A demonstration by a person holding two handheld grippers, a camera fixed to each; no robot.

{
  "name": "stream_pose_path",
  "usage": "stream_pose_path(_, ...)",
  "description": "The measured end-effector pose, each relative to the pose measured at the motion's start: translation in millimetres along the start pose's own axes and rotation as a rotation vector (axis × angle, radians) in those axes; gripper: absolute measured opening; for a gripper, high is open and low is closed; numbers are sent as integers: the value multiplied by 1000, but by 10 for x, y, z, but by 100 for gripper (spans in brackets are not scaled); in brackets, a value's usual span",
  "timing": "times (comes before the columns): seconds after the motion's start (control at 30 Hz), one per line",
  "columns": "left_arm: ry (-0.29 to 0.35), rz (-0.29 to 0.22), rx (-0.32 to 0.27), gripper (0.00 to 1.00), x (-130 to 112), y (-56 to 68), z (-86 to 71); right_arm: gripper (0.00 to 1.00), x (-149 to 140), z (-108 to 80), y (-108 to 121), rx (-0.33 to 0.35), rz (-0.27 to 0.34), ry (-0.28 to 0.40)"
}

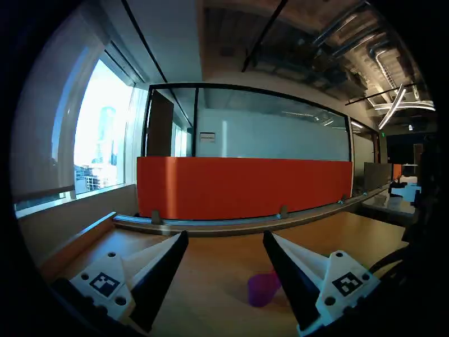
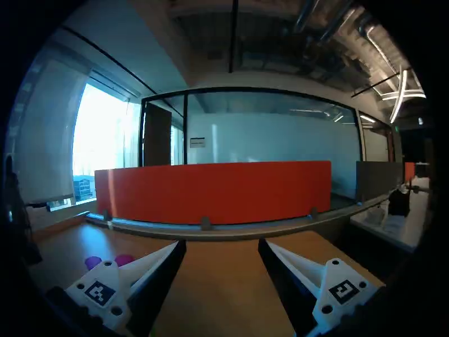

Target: Pour water

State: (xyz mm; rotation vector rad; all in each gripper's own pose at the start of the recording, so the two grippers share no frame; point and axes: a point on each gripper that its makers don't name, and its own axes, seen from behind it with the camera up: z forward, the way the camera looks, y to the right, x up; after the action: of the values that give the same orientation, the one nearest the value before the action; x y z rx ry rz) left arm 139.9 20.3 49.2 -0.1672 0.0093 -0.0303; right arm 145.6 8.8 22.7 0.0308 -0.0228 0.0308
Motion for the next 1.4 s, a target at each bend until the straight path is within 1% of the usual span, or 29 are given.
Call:
stream_pose_path(0.1, 4, -9, -20, 99, 113, 29, 55, 100, 108, 24, -14, 7, 1, 2)
stream_pose_path(0.2, -3, -20, -43, 99, 162, 67, 96, 99, 150, 45, -43, 18, 6, 1)
stream_pose_path(0.4, -15, -18, -83, 99, 239, 125, 132, 100, 170, 69, -119, 45, 12, -8)
stream_pose_path(0.57, -35, -16, -145, 99, 240, 238, 177, 100, 149, 97, -200, 86, 5, -25)
stream_pose_path(0.67, -48, -16, -189, 99, 242, 329, 217, 100, 162, 113, -258, 118, -2, -30)
stream_pose_path(0.9, -60, -38, -303, 99, 284, 568, 310, 99, 182, 117, -503, 235, -13, -37)
stream_pose_path(1.1, -49, -25, -406, 99, 366, 775, 343, 99, 182, 65, -769, 360, -31, -43)
stream_pose_path(1.2, -53, -27, -451, 99, 383, 878, 359, 100, 193, 33, -885, 412, -34, -47)
stream_pose_path(1.3, -63, -43, -495, 99, 392, 980, 379, 100, 191, 6, -968, 454, -22, -53)
stream_pose_path(1.4, -62, -54, -538, 99, 430, 1064, 405, 100, 185, 4, -1000, 477, -14, -60)
